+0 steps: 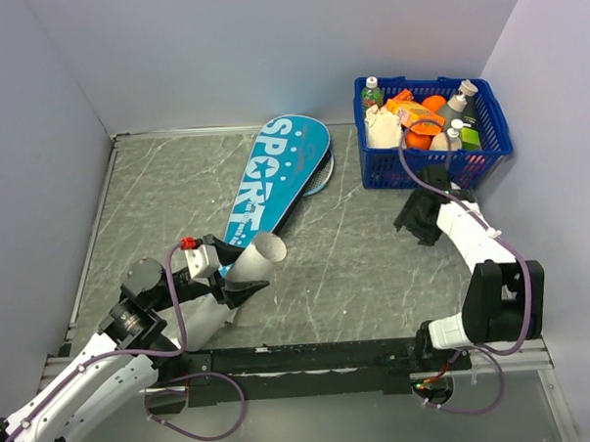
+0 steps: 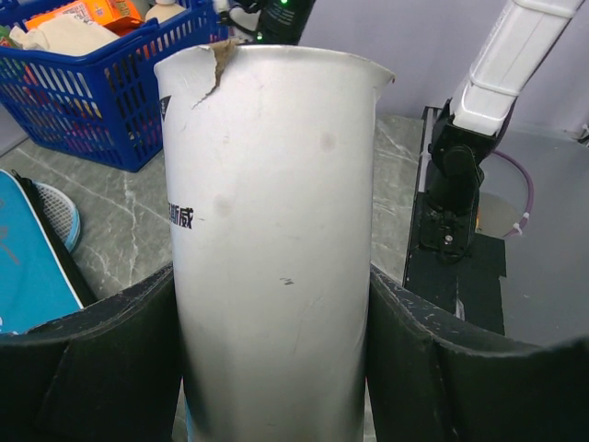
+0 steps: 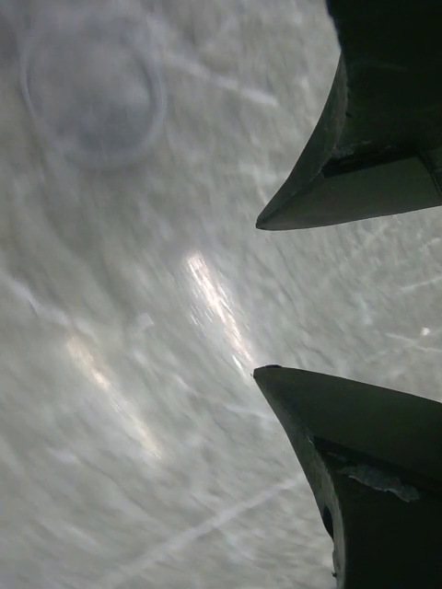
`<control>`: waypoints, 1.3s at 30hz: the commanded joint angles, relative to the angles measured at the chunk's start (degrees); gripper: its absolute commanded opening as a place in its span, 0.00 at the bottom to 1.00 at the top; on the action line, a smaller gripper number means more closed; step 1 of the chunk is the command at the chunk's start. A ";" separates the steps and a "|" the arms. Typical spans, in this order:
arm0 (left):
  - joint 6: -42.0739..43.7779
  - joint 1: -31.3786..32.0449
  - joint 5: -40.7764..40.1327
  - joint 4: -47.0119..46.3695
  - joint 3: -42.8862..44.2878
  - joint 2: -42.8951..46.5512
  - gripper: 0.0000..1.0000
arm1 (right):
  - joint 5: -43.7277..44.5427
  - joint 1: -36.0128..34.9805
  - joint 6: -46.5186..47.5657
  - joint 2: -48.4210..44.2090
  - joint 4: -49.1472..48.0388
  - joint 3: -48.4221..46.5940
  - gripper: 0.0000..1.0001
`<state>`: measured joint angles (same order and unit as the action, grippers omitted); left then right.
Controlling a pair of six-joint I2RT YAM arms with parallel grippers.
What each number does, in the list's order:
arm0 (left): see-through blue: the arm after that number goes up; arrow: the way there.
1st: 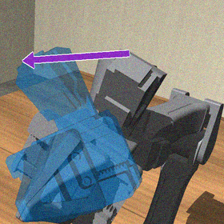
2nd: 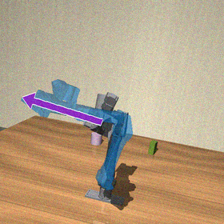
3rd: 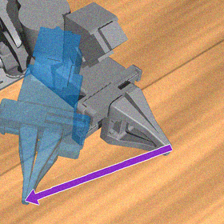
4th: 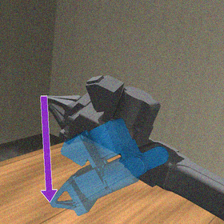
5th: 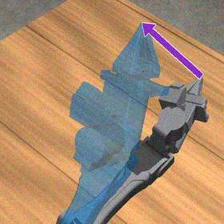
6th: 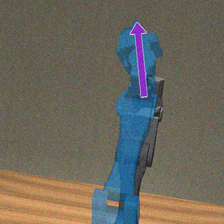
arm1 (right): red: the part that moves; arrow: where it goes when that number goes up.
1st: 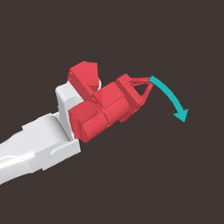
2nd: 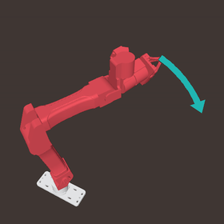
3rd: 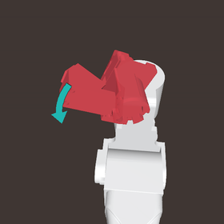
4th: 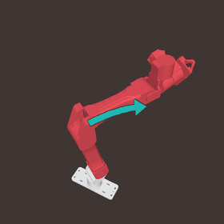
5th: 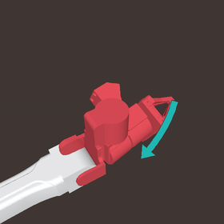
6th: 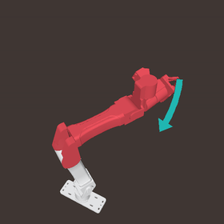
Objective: Pack up the badminton gear
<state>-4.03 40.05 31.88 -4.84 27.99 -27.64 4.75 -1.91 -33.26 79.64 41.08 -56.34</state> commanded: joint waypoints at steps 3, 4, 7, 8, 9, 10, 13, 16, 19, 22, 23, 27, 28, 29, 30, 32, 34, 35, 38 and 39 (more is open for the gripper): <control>-1.07 0.20 -2.17 0.80 2.77 0.13 0.02 | 2.37 9.02 -1.55 -3.00 -4.25 3.68 0.70; -1.24 0.11 -2.17 1.15 2.77 0.13 0.01 | 2.19 10.95 -1.20 -3.00 -4.43 4.12 0.70; -1.42 0.11 -2.79 1.67 3.21 0.13 0.01 | 1.32 13.33 -0.06 -2.56 -5.57 5.27 0.70; -1.42 0.20 -2.61 1.85 3.30 0.13 0.01 | 1.22 14.21 0.12 -1.86 -5.66 5.27 0.69; -1.59 0.20 -2.61 1.77 3.21 0.48 0.01 | 1.31 14.39 0.38 -1.33 -5.75 4.84 0.69; -1.68 0.20 -2.78 1.68 3.04 0.65 0.01 | 1.83 14.65 1.08 -0.63 -6.10 4.66 0.69; -1.77 0.20 -2.70 1.59 2.69 1.44 0.01 | 2.10 15.36 2.05 2.88 -7.67 4.04 0.68; -1.77 0.11 -2.61 1.59 2.60 1.71 0.01 | 1.05 16.06 2.93 5.52 -9.17 3.34 0.67; -1.68 0.11 -2.79 1.68 2.51 1.71 0.01 | 1.92 16.24 3.55 7.80 -9.88 2.46 0.65; -1.59 0.20 -2.96 1.85 2.60 1.45 0.01 | 2.10 16.50 3.90 9.74 -10.32 1.58 0.62; -1.42 0.11 -3.22 2.03 2.60 1.36 0.01 | 1.84 16.50 3.90 10.01 -10.67 1.32 0.61; -1.33 0.20 -3.49 1.94 2.60 1.27 0.01 | 2.10 16.50 4.08 11.24 -10.93 0.35 0.59; -1.33 0.20 -3.49 2.03 2.60 1.18 0.01 | 2.19 16.50 4.16 11.85 -10.85 0.00 0.58; -1.42 0.20 -3.49 2.03 2.60 1.18 0.01 | 2.28 16.50 4.16 12.12 -11.02 -0.18 0.57; -1.33 0.11 -3.49 2.12 2.69 1.10 0.01 | 2.54 16.50 4.16 12.82 -11.02 -0.35 0.57; -1.50 0.11 -3.31 1.94 2.60 1.10 0.01 | 2.37 16.50 3.99 13.70 -11.02 -0.79 0.55; -1.42 0.20 -3.40 2.03 2.60 1.10 0.01 | 2.19 16.50 3.81 14.58 -11.29 -0.97 0.54; -1.42 0.11 -3.31 2.03 2.60 1.10 0.01 | 2.28 16.50 3.72 14.93 -11.37 -1.06 0.53; -1.33 0.20 -3.49 2.03 2.60 1.27 0.01 | 2.28 16.50 3.64 15.81 -11.64 -1.49 0.52; -1.33 0.11 -3.49 2.03 2.60 1.18 0.01 | 2.19 16.50 3.55 16.07 -11.55 -1.67 0.51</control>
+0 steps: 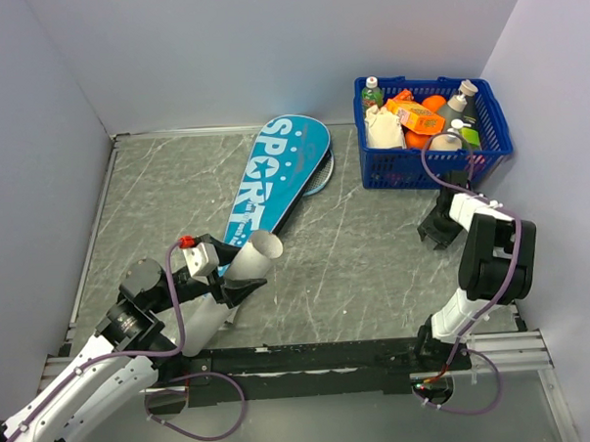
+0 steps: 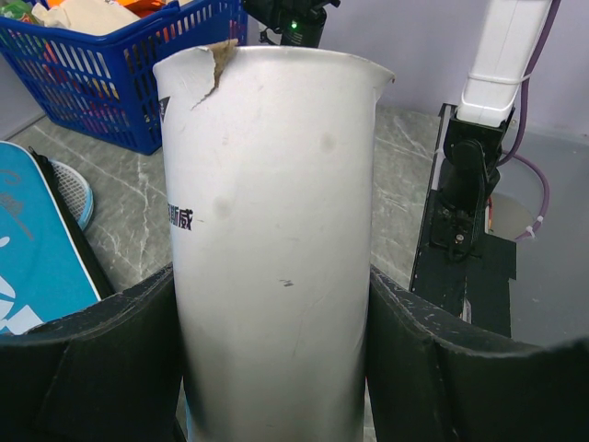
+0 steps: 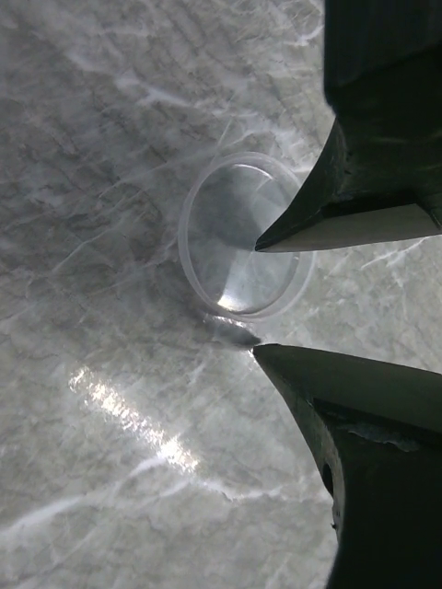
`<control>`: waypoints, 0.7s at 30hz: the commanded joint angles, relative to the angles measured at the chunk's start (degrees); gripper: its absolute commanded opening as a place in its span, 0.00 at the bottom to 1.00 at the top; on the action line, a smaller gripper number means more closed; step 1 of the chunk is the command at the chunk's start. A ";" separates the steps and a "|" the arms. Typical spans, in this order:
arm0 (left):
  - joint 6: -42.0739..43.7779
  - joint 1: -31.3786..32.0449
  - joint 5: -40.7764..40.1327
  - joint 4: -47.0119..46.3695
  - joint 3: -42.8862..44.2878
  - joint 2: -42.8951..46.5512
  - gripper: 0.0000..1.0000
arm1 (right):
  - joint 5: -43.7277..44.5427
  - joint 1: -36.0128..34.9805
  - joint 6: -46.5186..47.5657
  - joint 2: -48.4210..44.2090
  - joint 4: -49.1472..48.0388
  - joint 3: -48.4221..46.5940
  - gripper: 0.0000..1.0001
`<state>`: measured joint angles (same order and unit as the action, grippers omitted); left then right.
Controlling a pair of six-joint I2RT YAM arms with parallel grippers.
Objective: Pack up the badminton gear
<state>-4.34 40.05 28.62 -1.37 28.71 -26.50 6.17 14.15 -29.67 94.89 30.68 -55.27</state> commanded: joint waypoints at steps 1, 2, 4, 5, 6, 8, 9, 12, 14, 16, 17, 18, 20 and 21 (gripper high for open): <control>-0.94 0.20 -0.23 -1.36 1.79 0.05 0.01 | 0.77 0.35 -0.12 0.99 -1.14 -3.00 0.48; -1.02 0.11 -0.23 -1.45 1.79 0.05 0.01 | 0.59 0.44 -0.04 1.00 -1.23 -3.01 0.45; -1.02 0.11 -0.15 -1.36 1.88 -0.04 0.01 | 0.42 0.44 -0.04 1.26 -1.23 -3.18 0.42; -1.02 0.20 -0.15 -1.36 1.88 -0.04 0.01 | 0.33 0.44 -0.04 1.26 -1.23 -3.09 0.40; -0.94 0.20 -0.23 -1.27 1.88 0.05 0.01 | 0.33 0.35 -0.04 1.43 -1.32 -3.01 0.38; -1.02 0.20 -0.15 -1.27 1.88 0.13 0.01 | 0.42 0.35 -0.04 1.61 -1.49 -2.74 0.34; -1.02 0.20 -0.06 -1.36 1.88 0.22 0.01 | 0.33 0.35 0.05 1.79 -1.58 -2.57 0.33; -1.02 0.20 0.03 -1.27 1.88 0.40 0.01 | 0.33 0.26 0.05 2.23 -1.76 -2.13 0.27; -0.94 0.11 -0.06 -1.36 1.79 0.49 0.01 | 0.33 0.17 0.14 2.32 -2.11 -1.78 0.24; -1.02 0.20 0.03 -1.45 1.79 0.49 0.01 | 0.59 0.00 0.14 2.49 -1.67 -1.95 0.20; -0.94 0.11 0.03 -1.36 1.79 0.57 0.01 | 0.68 0.00 0.14 2.49 -1.67 -1.95 0.20; -1.02 0.11 0.03 -1.36 1.79 0.57 0.01 | 0.77 -0.09 0.14 2.40 -1.67 -1.95 0.18; -0.93 0.20 -0.14 -1.18 1.79 0.57 0.01 | 0.86 -0.44 0.05 2.05 -1.59 -1.95 0.16; -0.93 0.11 -0.23 -1.27 1.79 0.66 0.01 | 0.86 -0.79 0.05 1.88 -1.32 -2.04 0.16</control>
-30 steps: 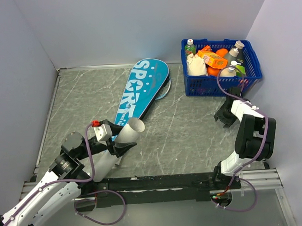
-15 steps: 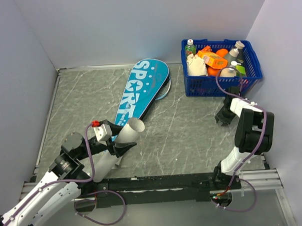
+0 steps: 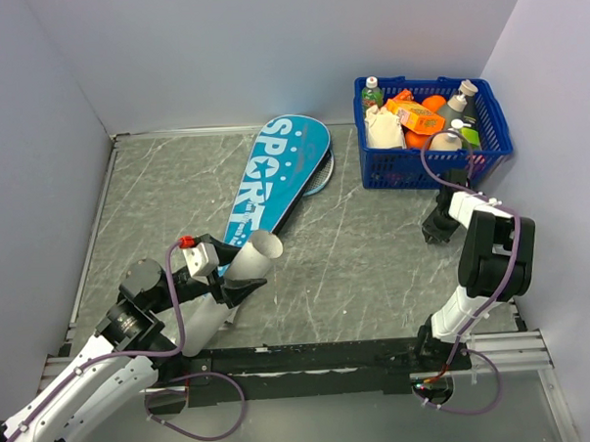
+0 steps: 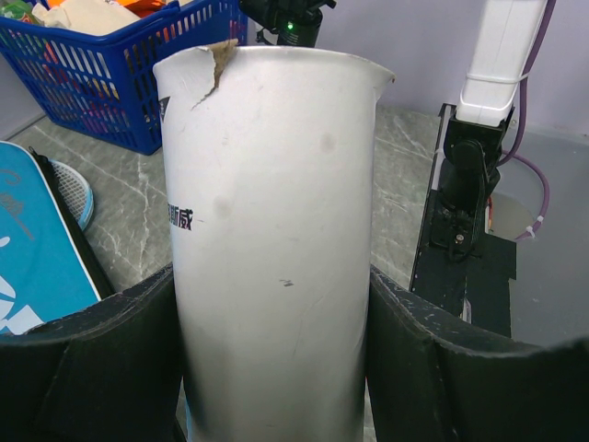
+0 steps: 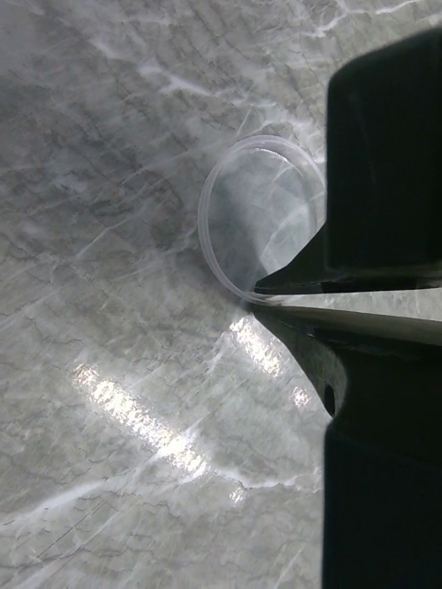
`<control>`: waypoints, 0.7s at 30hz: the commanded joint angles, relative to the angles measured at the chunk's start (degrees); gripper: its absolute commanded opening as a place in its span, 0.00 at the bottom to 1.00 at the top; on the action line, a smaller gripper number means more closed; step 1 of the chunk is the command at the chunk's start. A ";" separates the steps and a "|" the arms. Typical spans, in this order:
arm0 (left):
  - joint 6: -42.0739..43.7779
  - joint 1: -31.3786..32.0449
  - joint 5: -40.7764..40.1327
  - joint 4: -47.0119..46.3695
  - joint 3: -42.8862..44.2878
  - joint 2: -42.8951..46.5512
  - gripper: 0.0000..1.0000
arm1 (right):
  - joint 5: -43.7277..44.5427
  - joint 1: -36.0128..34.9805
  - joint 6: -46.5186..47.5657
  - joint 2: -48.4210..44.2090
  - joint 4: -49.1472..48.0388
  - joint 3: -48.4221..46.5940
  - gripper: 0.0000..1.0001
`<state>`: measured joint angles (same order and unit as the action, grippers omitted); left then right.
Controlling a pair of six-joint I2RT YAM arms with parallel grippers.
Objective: Pack up the badminton gear
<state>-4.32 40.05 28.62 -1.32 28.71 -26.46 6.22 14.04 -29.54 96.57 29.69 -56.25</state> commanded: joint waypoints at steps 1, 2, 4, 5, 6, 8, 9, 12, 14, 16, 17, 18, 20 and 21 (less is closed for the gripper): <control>-0.96 0.20 -0.23 -1.23 1.79 0.62 0.01 | 0.90 -1.12 -0.17 -0.07 -0.16 -1.06 0.16; -0.96 0.11 -0.23 -1.23 1.79 0.53 0.01 | 0.90 -1.65 -0.08 -0.68 -0.07 -1.06 0.16; -0.87 0.11 -0.41 -1.14 1.88 0.27 0.01 | 1.25 -3.05 0.01 -1.39 0.36 -1.32 0.16; -0.78 0.11 -0.41 -1.14 1.88 0.35 0.01 | 1.34 -3.67 0.01 -2.35 0.63 -1.41 0.16; -0.78 0.11 -0.50 -1.23 1.88 0.09 0.01 | 1.34 -4.02 -0.08 -2.88 0.89 -1.67 0.15; -0.78 0.20 -0.59 -1.14 1.88 -0.08 0.01 | 0.99 -5.77 0.01 -4.54 1.51 -1.85 0.12; -0.87 0.11 -0.67 -1.23 1.88 -0.52 0.01 | 0.81 -6.48 0.01 -5.16 1.68 -2.02 0.12; -0.87 0.20 -0.67 -1.23 1.96 -1.40 0.01 | 0.11 -9.11 -0.17 -8.32 3.00 -2.46 0.11; -0.69 0.11 -1.02 -1.14 2.05 -2.02 0.01 | -1.29 -11.39 0.01 -11.49 3.79 -2.46 0.11; -0.87 0.20 -1.02 -1.05 2.14 -2.98 0.01 | -1.39 -12.98 0.36 -14.99 4.49 -2.55 0.11; -0.78 0.20 -1.02 -0.88 2.23 -3.33 0.01 | -2.08 -13.42 0.45 -16.23 5.28 -2.46 0.11; -0.78 0.20 -1.11 -1.05 2.23 -3.86 0.01 | -2.96 -13.78 0.71 -17.55 5.46 -2.29 0.11; -0.78 0.20 -0.94 -1.14 2.23 -4.39 0.01 | -5.93 -15.62 0.89 -21.50 6.34 -1.94 0.11; -0.69 0.20 -0.94 -1.31 2.14 -4.65 0.01 | -6.04 -16.84 1.06 -22.91 6.69 -1.76 0.11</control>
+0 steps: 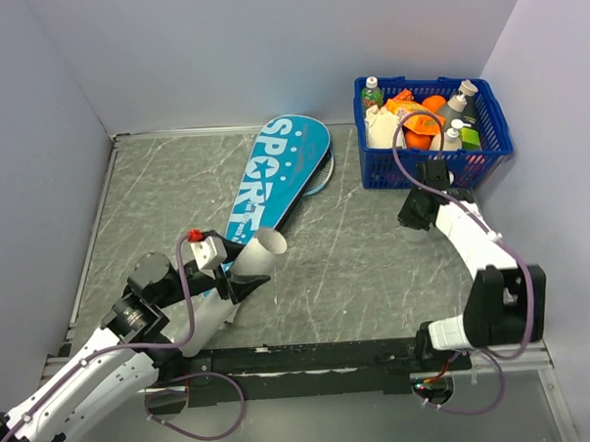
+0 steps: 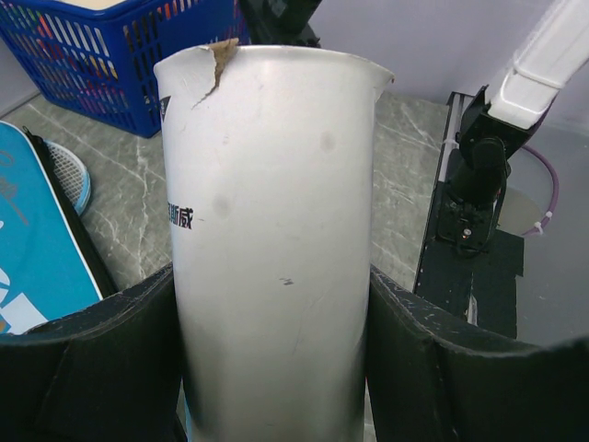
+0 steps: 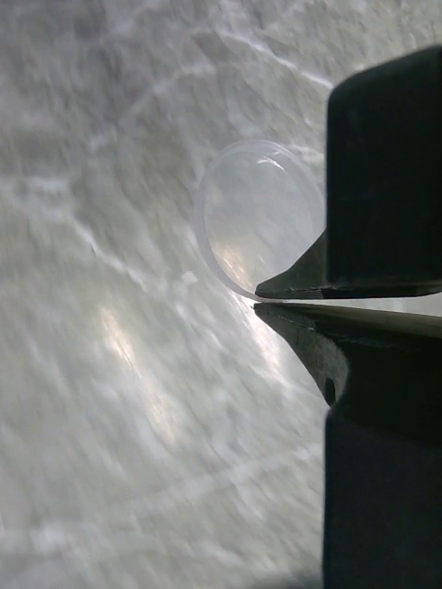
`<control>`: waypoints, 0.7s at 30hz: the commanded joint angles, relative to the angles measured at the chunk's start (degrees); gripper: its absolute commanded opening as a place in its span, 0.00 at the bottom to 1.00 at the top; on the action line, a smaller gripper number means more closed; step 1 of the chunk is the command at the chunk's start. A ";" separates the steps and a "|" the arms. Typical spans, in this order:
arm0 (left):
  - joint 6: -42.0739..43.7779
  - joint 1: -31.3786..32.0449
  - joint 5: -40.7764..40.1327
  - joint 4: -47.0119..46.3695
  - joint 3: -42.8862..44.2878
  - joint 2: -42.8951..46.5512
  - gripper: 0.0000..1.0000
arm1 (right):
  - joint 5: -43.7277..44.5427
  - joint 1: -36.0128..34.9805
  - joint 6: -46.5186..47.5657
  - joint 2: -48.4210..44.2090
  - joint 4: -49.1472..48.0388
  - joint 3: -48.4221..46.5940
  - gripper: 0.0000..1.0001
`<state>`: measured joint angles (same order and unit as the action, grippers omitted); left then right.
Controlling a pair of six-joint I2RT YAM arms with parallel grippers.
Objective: Pack up the badminton gear
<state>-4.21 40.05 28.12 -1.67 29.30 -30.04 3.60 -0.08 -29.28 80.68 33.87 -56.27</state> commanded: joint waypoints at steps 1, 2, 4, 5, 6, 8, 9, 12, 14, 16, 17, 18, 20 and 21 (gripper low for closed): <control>-0.72 0.20 -0.69 -0.79 1.55 -1.24 0.01 | -5.25 -3.43 0.89 -10.08 2.78 -1.74 0.11; -0.71 0.20 -0.87 -0.88 1.55 -1.59 0.01 | -5.96 -4.22 0.98 -11.67 2.96 -1.56 0.11; -0.28 0.11 -1.22 -0.53 1.55 -2.21 0.01 | -9.73 -6.77 1.41 -16.75 2.61 -1.30 0.11; -0.10 0.20 -1.40 -0.44 1.72 -2.82 0.01 | -11.66 -7.56 1.68 -18.35 2.09 -1.47 0.12; 0.07 0.20 -1.31 -0.18 1.81 -3.18 0.01 | -15.86 -9.22 2.03 -20.89 2.34 -1.82 0.12; 0.16 0.20 -1.14 -0.17 1.90 -3.97 0.01 | -19.75 -10.99 2.64 -22.84 3.48 -4.19 0.12; 0.16 0.20 -0.88 -0.26 1.90 -4.23 0.01 | -22.03 -12.22 2.82 -24.59 4.79 -5.24 0.13; 0.51 0.20 0.53 -0.18 1.99 -5.11 0.01 | -27.22 -15.47 3.35 -27.15 6.38 -8.85 0.13; 1.04 0.20 1.49 -0.70 1.81 -5.29 0.01 | -33.37 -16.97 3.18 -28.03 6.39 -11.05 0.13; 1.22 0.29 3.42 -0.96 1.64 -5.29 0.01 | -38.54 -18.20 2.91 -28.82 6.12 -12.71 0.12; 1.39 0.29 4.04 -1.49 1.46 -5.20 0.01 | -40.40 -19.25 2.74 -28.92 5.95 -13.25 0.13; 1.48 0.38 4.57 -1.75 1.38 -5.11 0.01 | -41.81 -19.96 2.65 -28.92 5.77 -13.69 0.12; 1.66 0.46 6.07 -1.84 1.20 -5.03 0.01 | -45.86 -21.98 2.12 -28.57 4.72 -15.00 0.12; 1.66 0.46 6.51 -2.10 1.11 -5.03 0.01 | -46.91 -22.77 2.03 -28.30 4.19 -15.36 0.12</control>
<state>-4.03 40.14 30.41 -2.42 30.24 -35.09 -32.69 -19.86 -27.14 52.07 39.00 -68.45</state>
